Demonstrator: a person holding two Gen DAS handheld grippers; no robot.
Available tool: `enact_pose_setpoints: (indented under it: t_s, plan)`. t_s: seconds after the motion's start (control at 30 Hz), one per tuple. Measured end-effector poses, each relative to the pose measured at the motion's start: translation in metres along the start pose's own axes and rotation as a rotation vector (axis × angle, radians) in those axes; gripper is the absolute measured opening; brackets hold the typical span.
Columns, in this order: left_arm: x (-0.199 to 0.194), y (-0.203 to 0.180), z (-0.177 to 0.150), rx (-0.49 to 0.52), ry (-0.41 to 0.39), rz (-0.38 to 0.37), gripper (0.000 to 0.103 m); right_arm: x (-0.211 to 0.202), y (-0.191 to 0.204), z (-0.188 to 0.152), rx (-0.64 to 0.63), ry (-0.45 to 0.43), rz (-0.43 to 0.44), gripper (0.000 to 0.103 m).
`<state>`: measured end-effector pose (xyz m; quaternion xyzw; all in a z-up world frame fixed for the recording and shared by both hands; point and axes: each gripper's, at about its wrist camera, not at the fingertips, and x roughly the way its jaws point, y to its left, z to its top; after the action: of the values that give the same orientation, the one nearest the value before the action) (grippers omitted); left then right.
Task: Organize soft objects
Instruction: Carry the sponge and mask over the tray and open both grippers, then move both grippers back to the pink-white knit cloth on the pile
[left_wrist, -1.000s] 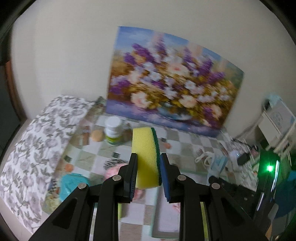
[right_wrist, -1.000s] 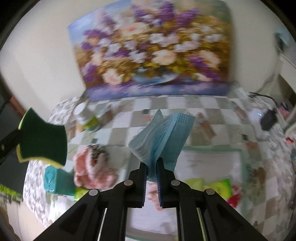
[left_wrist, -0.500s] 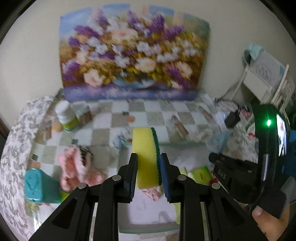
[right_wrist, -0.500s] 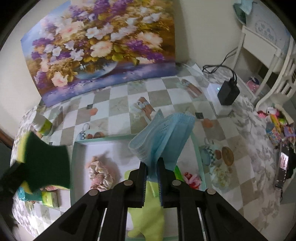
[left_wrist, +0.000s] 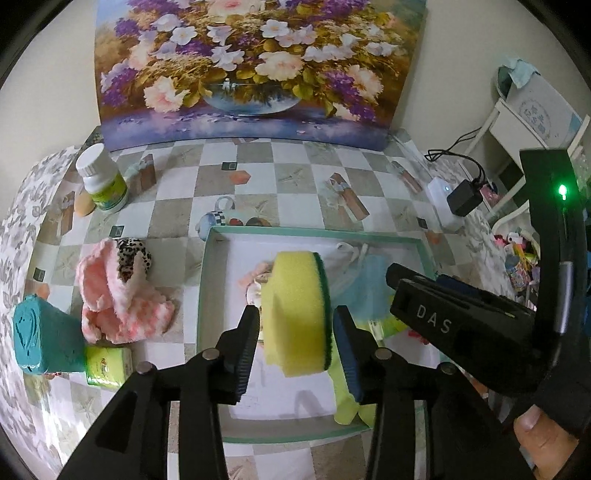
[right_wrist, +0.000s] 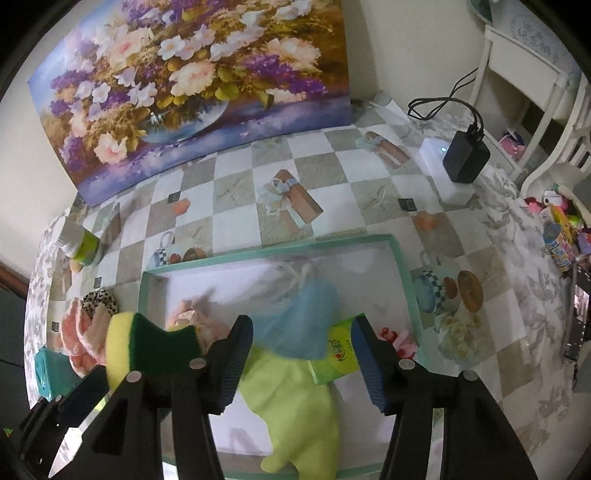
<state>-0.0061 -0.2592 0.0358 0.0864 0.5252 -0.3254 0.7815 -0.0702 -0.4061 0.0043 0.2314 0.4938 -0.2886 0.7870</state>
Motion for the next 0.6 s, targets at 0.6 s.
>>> enact_pose_setpoints:
  t_s: [0.6]
  plan:
    - [-0.028,0.057,0.013,-0.194,-0.088,0.03,0.077,-0.011,0.004,0.005,-0.015,-0.031,-0.074,0.085]
